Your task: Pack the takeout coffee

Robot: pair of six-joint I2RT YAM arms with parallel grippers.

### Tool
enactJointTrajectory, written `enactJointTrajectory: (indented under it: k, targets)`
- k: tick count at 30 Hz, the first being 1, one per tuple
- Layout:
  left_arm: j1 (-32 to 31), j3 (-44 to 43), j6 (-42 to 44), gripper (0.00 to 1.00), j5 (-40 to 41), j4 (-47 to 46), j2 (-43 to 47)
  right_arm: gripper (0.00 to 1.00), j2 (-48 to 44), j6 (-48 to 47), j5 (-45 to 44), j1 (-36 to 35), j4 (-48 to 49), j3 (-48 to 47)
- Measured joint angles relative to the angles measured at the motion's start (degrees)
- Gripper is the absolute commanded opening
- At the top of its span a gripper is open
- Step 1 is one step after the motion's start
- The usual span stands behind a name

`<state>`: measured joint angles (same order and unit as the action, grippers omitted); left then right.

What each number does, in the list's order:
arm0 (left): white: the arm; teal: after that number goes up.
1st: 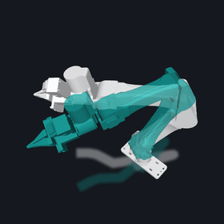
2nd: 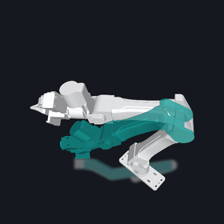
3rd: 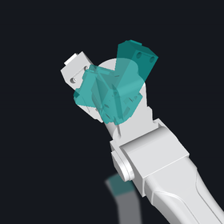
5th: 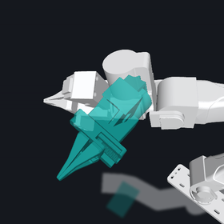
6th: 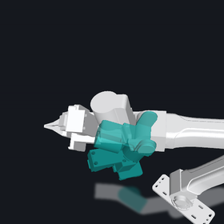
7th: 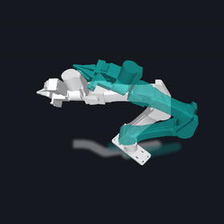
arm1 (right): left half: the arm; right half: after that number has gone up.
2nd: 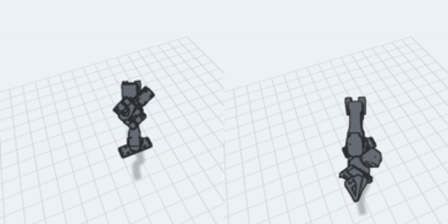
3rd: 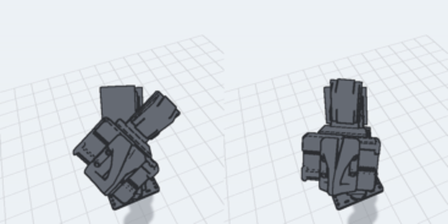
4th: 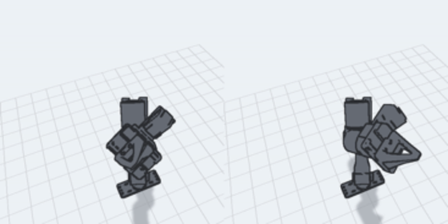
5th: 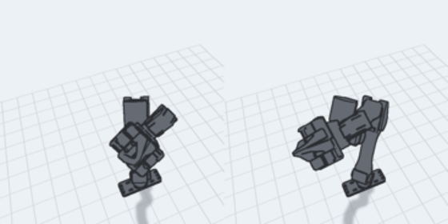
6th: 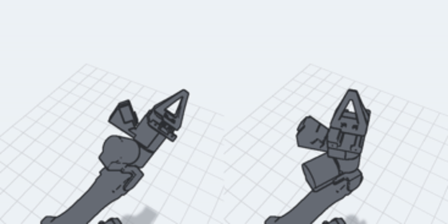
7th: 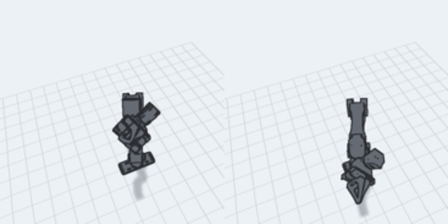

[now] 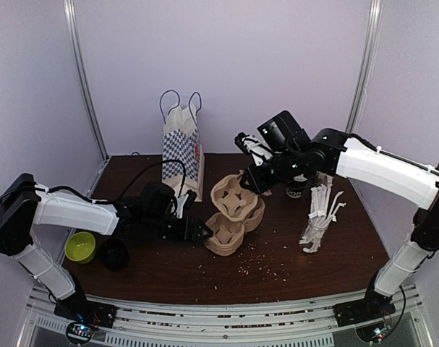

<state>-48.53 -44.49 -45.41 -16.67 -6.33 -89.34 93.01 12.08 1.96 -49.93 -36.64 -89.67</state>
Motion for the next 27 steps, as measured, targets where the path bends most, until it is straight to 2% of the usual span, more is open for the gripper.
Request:
enactJointTrajectory:
  k: [4,7,12,17,22,27]
  targets:
    - [-0.17,-0.50,0.46,0.82,0.02,2.29,1.75,0.14,-4.13,1.25,-0.44,0.15,1.55,2.64]
    - [-1.01,-0.94,1.20,0.79,1.11,5.03,5.09,0.14,-6.32,1.88,-0.66,0.15,2.71,4.52]
    - [-6.40,-1.90,2.84,0.62,5.86,9.57,10.91,0.15,-9.18,2.93,-1.11,0.15,3.85,8.50]
    - [-13.79,-1.18,4.04,0.36,10.54,11.10,11.37,0.15,-10.84,3.30,-1.81,0.15,4.17,10.69]
    - [-19.04,0.04,5.53,0.17,12.81,10.01,6.56,0.15,-12.39,3.37,-2.91,0.15,4.20,11.43]
    - [-19.93,-0.79,6.12,0.10,14.47,8.41,-2.62,0.15,-13.64,3.78,-3.96,0.15,4.22,11.52]
